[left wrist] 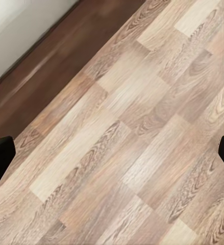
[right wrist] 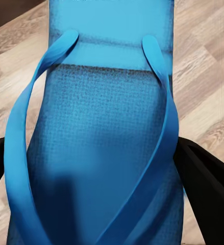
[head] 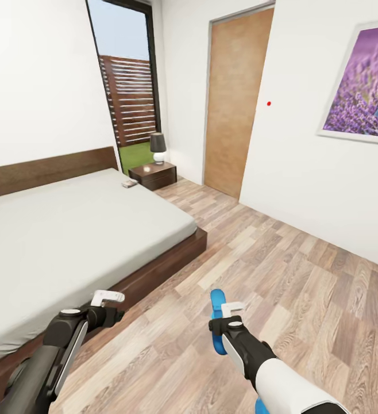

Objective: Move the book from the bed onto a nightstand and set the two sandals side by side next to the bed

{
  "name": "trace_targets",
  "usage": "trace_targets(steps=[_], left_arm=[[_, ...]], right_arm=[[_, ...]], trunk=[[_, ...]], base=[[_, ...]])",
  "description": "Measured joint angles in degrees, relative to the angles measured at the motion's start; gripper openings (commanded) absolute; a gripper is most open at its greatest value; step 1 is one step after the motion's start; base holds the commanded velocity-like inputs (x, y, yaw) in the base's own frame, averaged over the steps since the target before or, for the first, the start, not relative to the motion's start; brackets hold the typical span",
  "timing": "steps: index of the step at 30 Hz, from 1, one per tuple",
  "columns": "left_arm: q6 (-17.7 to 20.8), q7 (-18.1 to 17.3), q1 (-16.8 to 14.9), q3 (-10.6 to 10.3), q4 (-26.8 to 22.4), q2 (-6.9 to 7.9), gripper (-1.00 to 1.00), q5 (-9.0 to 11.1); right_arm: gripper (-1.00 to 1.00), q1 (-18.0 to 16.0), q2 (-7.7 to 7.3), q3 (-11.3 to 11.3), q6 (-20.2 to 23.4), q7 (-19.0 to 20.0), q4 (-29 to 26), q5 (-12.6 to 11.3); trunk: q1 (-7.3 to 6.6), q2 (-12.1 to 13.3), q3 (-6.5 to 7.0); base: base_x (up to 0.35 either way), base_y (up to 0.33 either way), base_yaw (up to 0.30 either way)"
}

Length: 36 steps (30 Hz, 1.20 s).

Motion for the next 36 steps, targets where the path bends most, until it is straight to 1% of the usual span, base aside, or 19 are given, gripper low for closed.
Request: trace_targets(steps=[26,30,31,33,34,36], left_arm=[[-0.1,0.0,0.0,0.0,0.1,-0.03,1.00,0.0],[-0.1,0.0,0.0,-0.6,0.1,-0.07,1.00,0.0],[-0.4,0.1,0.0,-1.1,0.1,-0.08,1.00,-0.1],[-1.3,0.1,0.0,-1.5,0.1,-0.08,1.00,-0.1],[-2.7,0.1,0.0,-1.8,0.3,-0.08,1.00,-0.2],[-4.3,0.0,0.0,-2.0,0.8,-0.08,1.00,-0.2]], right_arm=[[-1.00,0.0,0.04,0.0,0.0,0.0,0.0,0.0],[-1.00,0.1,0.01,0.0,0.0,0.0,0.0,0.0],[-1.00,0.1,0.00,0.0,0.0,0.0,0.0,0.0],[-1.00,0.1,0.00,0.0,0.0,0.0,0.0,0.0],[-1.00,0.1,0.00,0.0,-0.1,0.0,0.0,0.0],[-1.00,0.1,0.00,0.0,-0.1,0.0,0.0,0.0]], trunk=[[0.00,0.0,0.00],[0.00,0.0,0.00],[0.00,0.0,0.00],[0.00,0.0,0.00],[0.00,0.0,0.00],[0.00,0.0,0.00]], base=[[0.000,0.000,-0.273],[0.000,0.000,-0.274],[0.000,0.000,-0.273],[0.000,0.000,-0.273],[0.000,0.000,-0.272],[0.000,0.000,-0.264]])
